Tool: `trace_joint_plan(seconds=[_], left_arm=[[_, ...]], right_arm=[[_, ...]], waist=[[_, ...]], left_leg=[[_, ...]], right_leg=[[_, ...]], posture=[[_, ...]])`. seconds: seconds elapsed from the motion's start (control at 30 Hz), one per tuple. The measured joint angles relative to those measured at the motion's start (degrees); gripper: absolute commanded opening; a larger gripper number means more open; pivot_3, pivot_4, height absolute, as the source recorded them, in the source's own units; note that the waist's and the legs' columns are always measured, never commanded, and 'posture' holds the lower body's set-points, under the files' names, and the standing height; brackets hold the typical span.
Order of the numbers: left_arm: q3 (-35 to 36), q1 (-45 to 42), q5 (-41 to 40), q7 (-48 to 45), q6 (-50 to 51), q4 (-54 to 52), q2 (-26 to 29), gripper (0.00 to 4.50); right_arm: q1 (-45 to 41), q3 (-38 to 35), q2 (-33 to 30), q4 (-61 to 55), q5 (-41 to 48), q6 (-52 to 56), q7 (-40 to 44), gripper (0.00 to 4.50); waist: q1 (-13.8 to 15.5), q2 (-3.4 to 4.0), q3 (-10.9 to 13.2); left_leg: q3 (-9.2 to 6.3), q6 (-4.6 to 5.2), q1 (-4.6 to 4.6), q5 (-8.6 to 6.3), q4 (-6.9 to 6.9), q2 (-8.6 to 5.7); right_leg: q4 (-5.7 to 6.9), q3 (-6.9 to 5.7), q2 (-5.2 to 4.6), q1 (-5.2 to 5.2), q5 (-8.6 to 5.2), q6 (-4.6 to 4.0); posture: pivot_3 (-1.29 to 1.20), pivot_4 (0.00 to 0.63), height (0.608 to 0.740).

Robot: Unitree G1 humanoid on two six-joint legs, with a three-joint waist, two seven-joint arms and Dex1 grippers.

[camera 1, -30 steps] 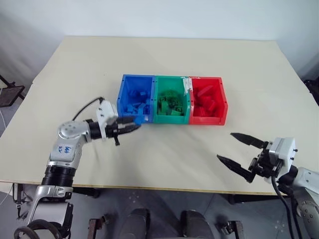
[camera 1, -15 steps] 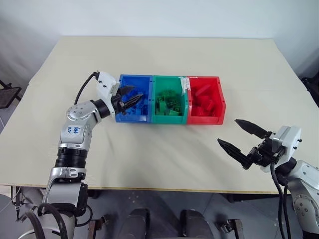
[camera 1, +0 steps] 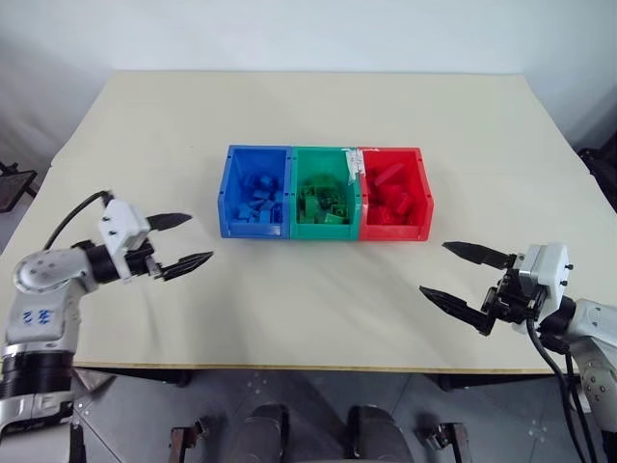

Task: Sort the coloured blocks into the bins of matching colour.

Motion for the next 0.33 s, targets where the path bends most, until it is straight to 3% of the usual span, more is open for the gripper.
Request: trace_joint_plan(seconds=[0.33], left_arm=[[2.2, 6.94, 1.38, 7.05, -3.39, -6.19, -1.05, 4.26]], right_arm=[[-3.06, 2.61, 0.02, 5.79, -2.36, -2.92, 4.85, 4.5]], waist=[[1.0, 0.0, 0.0]], left_leg=[[0.01, -0.02, 0.0, -0.02, 0.02, 0.0]], right_leg=[[-0.09, 0.02, -0.01, -0.02, 0.0, -0.01]], posture=[[0.0, 0.15, 0.74]])
